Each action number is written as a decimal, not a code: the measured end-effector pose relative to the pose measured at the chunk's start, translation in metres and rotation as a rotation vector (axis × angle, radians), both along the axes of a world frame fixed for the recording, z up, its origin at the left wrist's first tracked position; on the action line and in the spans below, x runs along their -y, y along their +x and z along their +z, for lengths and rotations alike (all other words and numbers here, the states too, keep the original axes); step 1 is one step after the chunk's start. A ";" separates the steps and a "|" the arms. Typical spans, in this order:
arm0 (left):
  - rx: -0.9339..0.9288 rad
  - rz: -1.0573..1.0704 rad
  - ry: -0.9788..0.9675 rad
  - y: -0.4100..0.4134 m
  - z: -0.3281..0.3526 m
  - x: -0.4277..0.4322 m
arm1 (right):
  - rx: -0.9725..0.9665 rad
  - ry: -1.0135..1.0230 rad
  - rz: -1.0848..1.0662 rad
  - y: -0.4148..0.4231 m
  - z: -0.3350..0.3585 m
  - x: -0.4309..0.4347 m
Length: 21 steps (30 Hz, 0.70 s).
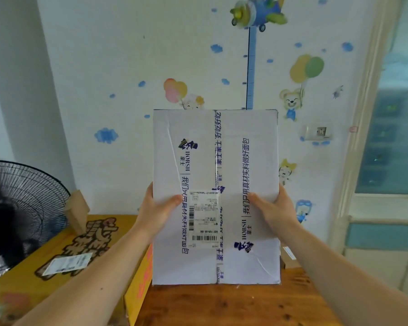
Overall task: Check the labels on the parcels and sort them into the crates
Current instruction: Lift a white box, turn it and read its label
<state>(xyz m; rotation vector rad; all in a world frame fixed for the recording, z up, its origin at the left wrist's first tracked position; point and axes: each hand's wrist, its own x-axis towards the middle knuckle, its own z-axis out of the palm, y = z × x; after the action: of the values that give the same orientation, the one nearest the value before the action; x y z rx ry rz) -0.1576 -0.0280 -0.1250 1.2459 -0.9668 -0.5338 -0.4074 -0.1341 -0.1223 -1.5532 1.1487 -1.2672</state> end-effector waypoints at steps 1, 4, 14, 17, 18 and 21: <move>0.002 0.005 0.001 0.000 0.001 0.000 | 0.002 -0.005 -0.005 0.001 0.001 0.001; 0.020 0.020 0.005 0.003 -0.001 0.004 | -0.018 -0.031 -0.028 0.002 0.005 0.000; -0.028 0.108 0.067 0.015 0.019 0.007 | 0.000 0.067 -0.005 -0.001 0.007 0.004; -0.019 0.070 0.066 0.016 0.027 0.006 | 0.053 0.140 0.028 -0.003 0.009 0.009; -0.022 0.045 0.061 0.018 0.027 0.006 | 0.060 0.136 0.052 -0.003 0.009 0.010; 0.026 0.065 0.063 0.015 0.027 0.001 | 0.026 0.095 0.088 0.000 0.011 0.004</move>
<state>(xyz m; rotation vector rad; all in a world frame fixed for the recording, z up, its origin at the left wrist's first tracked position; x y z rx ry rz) -0.1421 -0.0291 -0.0975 1.3393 -0.9345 -0.5013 -0.4071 -0.1385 -0.1112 -1.4965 1.0965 -1.1553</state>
